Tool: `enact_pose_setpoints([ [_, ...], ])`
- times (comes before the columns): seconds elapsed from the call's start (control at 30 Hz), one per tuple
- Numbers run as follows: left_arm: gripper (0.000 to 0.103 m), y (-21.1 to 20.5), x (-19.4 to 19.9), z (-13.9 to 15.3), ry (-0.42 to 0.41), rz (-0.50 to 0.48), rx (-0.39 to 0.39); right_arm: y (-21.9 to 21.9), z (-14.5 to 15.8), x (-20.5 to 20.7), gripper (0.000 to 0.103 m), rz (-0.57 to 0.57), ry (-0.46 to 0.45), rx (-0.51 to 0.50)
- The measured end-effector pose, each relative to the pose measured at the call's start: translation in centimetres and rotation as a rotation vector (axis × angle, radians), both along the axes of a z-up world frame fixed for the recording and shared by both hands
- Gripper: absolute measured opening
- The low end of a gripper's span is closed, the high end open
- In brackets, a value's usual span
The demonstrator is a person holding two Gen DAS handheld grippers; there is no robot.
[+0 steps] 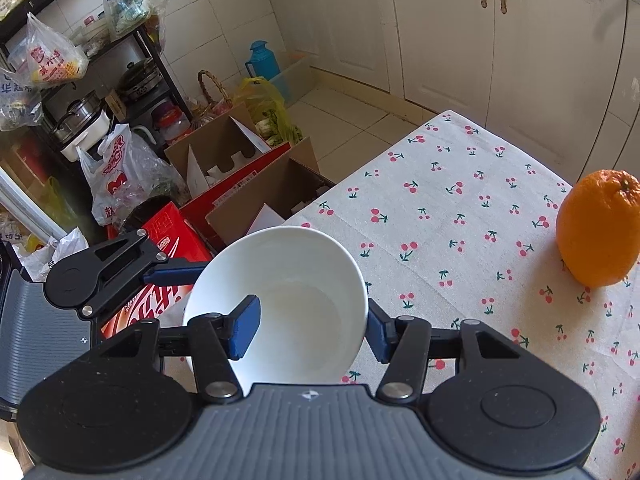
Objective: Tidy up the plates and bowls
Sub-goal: 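Lift the white bowl with the right gripper and carry it to the nested bowls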
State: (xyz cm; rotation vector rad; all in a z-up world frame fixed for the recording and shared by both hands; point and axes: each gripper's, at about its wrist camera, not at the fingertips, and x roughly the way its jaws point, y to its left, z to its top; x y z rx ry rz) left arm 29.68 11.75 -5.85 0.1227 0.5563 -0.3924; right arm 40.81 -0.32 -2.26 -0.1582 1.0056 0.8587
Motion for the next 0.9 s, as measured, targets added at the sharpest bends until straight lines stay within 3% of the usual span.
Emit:
enact_pose_setpoints([
  [0.9,0.091,-5.9,-10.2,5.9,-0.024,-0.111,0.014,-8.3,6.2,-13.0,0.062,-0.006,-0.098,0.046],
])
